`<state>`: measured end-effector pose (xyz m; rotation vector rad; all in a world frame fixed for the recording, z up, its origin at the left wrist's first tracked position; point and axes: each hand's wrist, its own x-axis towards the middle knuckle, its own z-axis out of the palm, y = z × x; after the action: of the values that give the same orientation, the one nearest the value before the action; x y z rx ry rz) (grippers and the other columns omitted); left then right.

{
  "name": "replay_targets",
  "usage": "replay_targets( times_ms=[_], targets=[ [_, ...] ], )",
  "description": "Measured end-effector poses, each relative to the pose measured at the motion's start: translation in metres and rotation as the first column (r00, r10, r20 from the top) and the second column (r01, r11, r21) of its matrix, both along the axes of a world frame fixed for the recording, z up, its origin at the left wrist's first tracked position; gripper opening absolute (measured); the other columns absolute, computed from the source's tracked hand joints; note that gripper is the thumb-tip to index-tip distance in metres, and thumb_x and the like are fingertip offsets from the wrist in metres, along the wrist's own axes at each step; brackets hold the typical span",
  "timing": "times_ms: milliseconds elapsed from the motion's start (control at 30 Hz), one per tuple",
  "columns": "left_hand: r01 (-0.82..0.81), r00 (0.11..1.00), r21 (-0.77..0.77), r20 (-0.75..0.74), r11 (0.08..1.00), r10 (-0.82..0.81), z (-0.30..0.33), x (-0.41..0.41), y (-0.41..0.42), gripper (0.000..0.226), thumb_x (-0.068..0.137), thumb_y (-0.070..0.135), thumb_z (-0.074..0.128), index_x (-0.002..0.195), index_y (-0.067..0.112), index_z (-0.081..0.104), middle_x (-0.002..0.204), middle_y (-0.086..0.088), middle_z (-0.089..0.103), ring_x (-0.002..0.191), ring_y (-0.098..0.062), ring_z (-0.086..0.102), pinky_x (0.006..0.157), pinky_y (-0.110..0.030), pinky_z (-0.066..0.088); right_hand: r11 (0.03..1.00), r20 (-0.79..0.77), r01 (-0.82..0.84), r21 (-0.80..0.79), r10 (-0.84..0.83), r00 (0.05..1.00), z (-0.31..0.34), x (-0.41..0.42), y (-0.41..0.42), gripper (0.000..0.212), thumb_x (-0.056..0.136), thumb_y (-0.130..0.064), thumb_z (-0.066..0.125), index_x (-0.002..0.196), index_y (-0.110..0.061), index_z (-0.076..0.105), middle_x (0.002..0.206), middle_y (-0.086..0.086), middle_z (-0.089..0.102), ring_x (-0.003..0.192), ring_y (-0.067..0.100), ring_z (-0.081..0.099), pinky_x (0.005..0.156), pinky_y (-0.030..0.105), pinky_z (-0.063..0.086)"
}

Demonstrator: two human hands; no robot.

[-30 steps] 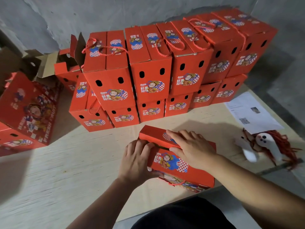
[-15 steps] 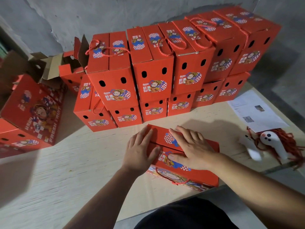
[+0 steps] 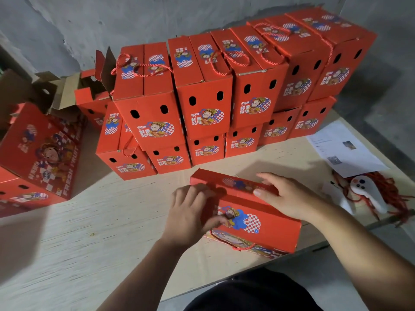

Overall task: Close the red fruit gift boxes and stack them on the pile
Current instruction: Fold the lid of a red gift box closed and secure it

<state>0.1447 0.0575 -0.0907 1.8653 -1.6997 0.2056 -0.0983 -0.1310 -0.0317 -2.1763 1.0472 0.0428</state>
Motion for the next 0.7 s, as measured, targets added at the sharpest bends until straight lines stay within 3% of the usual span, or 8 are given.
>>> replay_targets(
  times_ms=[100, 233, 367, 533, 700],
  targets=[
    [0.021, 0.998, 0.072, 0.052, 0.997, -0.025, -0.006, 0.002, 0.004, 0.091, 0.072, 0.094, 0.060, 0.128, 0.022, 0.057, 0.133, 0.004, 0.057, 0.119, -0.023, 0.050, 0.103, -0.040, 0.035, 0.997, -0.039, 0.002, -0.077, -0.005, 0.999, 0.000, 0.001, -0.003, 0.057, 0.102, -0.059, 0.049, 0.153, -0.036, 0.042, 0.143, -0.012, 0.058, 0.118, 0.009, 0.062, 0.088, 0.031, 0.057],
    [-0.068, 0.995, 0.127, 0.082, 0.990, 0.058, -0.006, -0.004, -0.003, 0.078, 0.078, 0.095, 0.051, 0.118, 0.028, 0.056, 0.125, 0.009, 0.054, 0.108, -0.019, 0.045, 0.093, -0.040, 0.037, 0.989, -0.138, -0.114, -0.099, 0.100, 0.985, 0.000, 0.006, 0.011, 0.084, 0.079, -0.092, 0.039, 0.148, -0.045, 0.037, 0.136, -0.017, 0.050, 0.116, 0.006, 0.054, 0.084, 0.024, 0.047],
    [-0.173, 0.981, 0.122, 0.115, 0.977, 0.159, -0.005, -0.013, -0.013, 0.060, 0.091, 0.084, 0.044, 0.104, 0.027, 0.058, 0.110, 0.007, 0.057, 0.099, -0.019, 0.046, 0.089, -0.038, 0.034, 0.967, -0.158, -0.085, -0.241, 0.047, 0.986, -0.010, 0.010, 0.018, 0.074, 0.088, -0.080, 0.033, 0.150, -0.041, 0.036, 0.142, -0.009, 0.047, 0.125, 0.014, 0.049, 0.098, 0.033, 0.041],
    [-0.184, 0.974, 0.150, 0.159, 0.971, 0.160, -0.006, -0.014, -0.014, 0.064, 0.096, 0.081, 0.034, 0.103, 0.021, 0.057, 0.105, -0.001, 0.056, 0.095, -0.023, 0.047, 0.092, -0.043, 0.042, 0.951, -0.199, -0.085, -0.296, 0.026, 0.980, -0.023, 0.012, 0.022, 0.068, 0.094, -0.077, 0.024, 0.151, -0.041, 0.028, 0.143, -0.006, 0.046, 0.129, 0.021, 0.047, 0.105, 0.042, 0.038],
    [-0.185, 0.973, 0.224, 0.179, 0.957, 0.147, -0.006, -0.014, -0.013, 0.065, 0.095, 0.083, 0.034, 0.106, 0.023, 0.056, 0.107, 0.001, 0.057, 0.097, -0.025, 0.050, 0.091, -0.045, 0.042, 0.919, -0.196, -0.052, -0.390, -0.028, 0.980, -0.030, 0.010, 0.029, 0.083, 0.086, -0.083, 0.007, 0.153, -0.040, 0.031, 0.138, -0.008, 0.049, 0.125, 0.020, 0.050, 0.103, 0.040, 0.039]
  ],
)
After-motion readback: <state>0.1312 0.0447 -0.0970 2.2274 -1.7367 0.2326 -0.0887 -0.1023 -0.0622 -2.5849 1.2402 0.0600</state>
